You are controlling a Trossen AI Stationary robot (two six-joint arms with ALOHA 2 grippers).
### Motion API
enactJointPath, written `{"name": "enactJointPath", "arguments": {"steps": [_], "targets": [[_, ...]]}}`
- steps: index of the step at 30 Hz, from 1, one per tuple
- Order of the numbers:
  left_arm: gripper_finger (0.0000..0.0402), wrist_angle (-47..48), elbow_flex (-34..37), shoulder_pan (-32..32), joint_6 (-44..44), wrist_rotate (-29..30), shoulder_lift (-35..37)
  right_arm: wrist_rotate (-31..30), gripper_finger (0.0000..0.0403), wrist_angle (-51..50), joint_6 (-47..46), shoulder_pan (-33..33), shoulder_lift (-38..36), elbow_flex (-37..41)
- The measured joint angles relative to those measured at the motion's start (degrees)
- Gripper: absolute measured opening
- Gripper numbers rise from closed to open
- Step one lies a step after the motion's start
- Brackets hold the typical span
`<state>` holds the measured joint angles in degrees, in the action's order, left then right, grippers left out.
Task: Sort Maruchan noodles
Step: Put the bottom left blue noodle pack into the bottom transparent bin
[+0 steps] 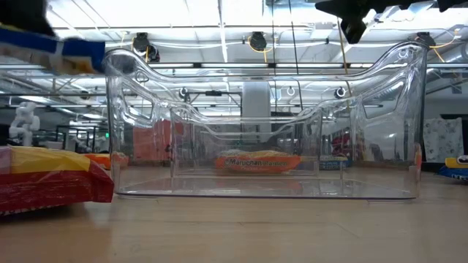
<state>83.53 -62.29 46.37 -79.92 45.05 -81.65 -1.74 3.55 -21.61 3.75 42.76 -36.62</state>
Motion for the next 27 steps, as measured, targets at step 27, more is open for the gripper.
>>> {"name": "enactJointPath", "arguments": {"steps": [27], "targets": [[0.0,-45.23,-7.64,-17.87,51.04,1.47,-2.84,0.04,0.0148,-0.57,0.45,0.0,0.0,0.0]]}}
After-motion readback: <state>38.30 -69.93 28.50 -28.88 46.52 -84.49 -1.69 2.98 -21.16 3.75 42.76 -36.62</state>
